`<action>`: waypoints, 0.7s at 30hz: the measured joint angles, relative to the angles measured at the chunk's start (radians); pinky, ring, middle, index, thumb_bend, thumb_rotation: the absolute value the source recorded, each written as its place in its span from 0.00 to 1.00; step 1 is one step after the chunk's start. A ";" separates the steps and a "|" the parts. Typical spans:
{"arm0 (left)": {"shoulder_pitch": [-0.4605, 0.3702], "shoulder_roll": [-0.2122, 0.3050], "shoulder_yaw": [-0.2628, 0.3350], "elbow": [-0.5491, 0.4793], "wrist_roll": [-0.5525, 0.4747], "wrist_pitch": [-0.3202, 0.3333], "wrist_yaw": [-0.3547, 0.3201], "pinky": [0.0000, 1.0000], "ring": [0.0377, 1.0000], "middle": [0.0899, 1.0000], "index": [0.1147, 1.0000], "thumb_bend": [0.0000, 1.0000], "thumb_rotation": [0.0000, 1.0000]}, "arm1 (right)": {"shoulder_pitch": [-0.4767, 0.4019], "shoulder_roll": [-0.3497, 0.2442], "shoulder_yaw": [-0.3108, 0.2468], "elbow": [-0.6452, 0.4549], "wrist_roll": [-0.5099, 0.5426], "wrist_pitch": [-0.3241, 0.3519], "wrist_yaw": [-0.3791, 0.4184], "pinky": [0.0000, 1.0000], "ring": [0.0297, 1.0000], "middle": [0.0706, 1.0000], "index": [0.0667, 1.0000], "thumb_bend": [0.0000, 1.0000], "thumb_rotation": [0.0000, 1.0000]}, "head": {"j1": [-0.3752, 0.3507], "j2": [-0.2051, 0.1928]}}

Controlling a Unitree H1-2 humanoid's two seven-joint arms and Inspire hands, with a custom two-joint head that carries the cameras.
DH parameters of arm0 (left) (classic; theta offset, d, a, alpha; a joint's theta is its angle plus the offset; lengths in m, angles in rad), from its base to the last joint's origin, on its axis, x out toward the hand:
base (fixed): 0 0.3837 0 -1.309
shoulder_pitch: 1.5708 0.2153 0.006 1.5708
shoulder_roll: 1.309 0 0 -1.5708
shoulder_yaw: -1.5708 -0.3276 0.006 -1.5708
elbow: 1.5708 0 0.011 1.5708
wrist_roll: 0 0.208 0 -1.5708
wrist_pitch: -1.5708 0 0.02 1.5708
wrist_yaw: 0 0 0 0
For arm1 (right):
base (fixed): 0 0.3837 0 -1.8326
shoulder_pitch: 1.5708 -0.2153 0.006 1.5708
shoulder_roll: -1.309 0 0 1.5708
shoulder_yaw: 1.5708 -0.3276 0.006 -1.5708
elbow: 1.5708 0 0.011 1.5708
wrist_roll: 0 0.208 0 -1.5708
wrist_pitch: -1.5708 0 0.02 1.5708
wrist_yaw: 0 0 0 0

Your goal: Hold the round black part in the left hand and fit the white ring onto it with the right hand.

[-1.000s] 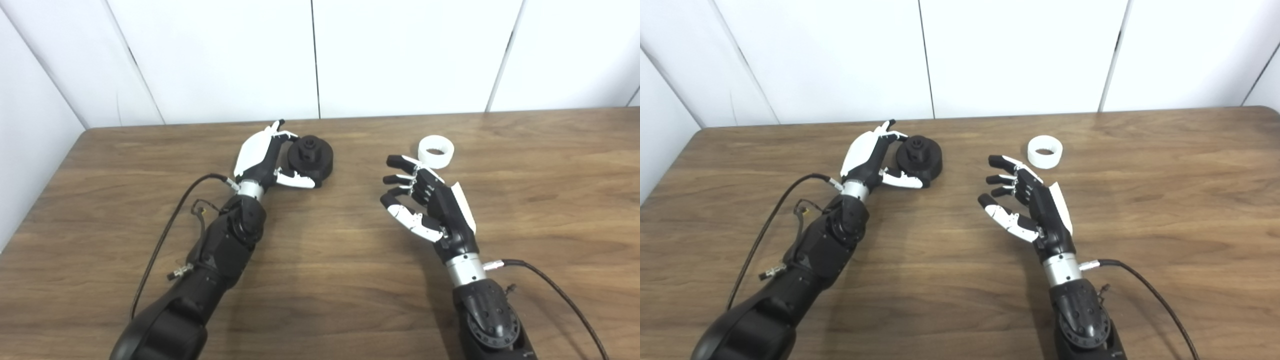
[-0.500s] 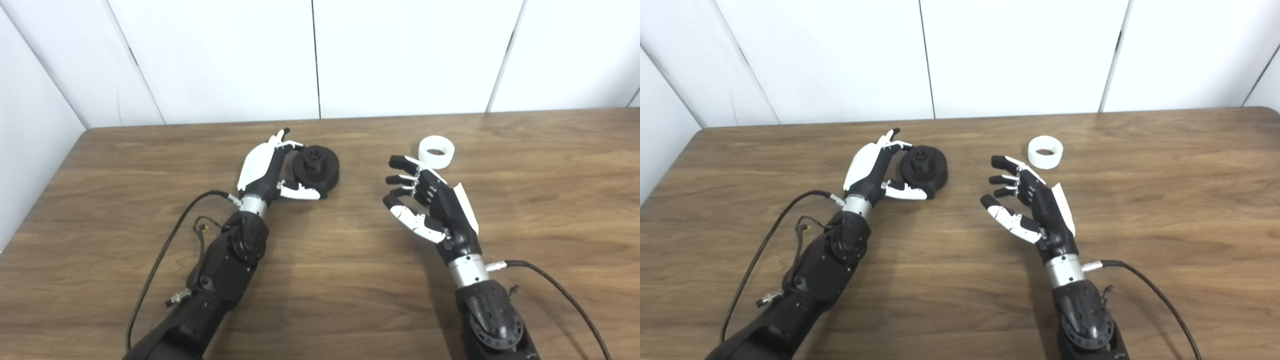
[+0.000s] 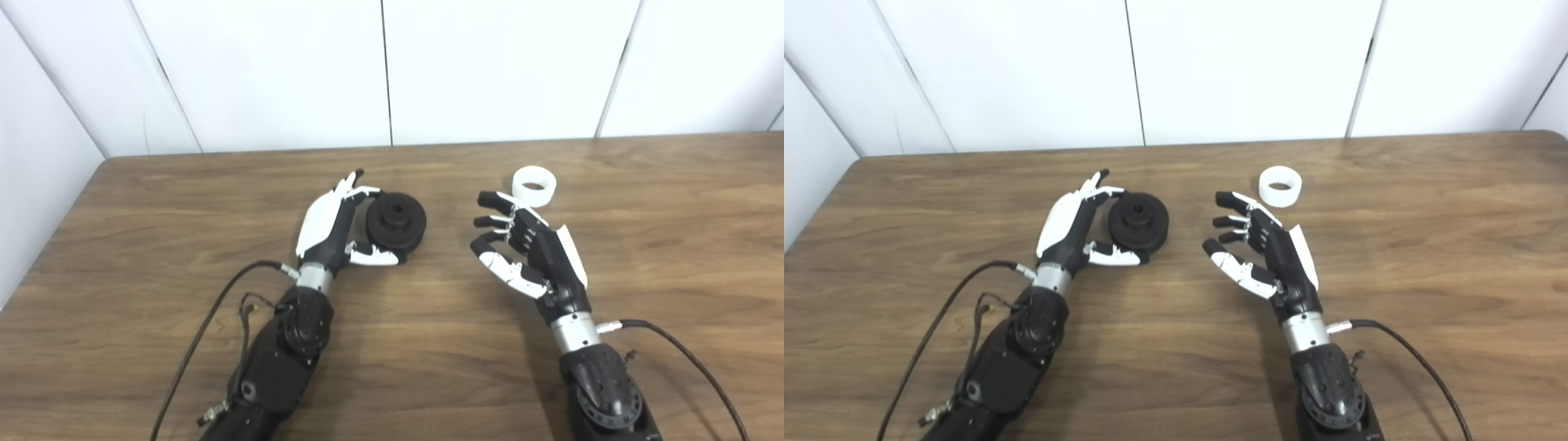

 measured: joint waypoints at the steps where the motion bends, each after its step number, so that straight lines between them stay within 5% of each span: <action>1: 0.011 -0.001 0.000 -0.013 -0.002 -0.001 0.000 1.00 1.00 0.98 0.42 0.52 0.06 | 0.000 0.000 0.000 0.000 0.000 0.000 0.000 0.61 0.70 0.79 0.76 0.54 0.31 | 0.000 0.000; 21: 0.070 -0.005 0.000 -0.090 -0.013 -0.002 -0.047 1.00 1.00 0.95 0.42 0.52 0.06 | -0.001 -0.008 -0.001 0.000 0.006 0.000 0.000 0.61 0.70 0.78 0.76 0.56 0.32 | 0.006 0.006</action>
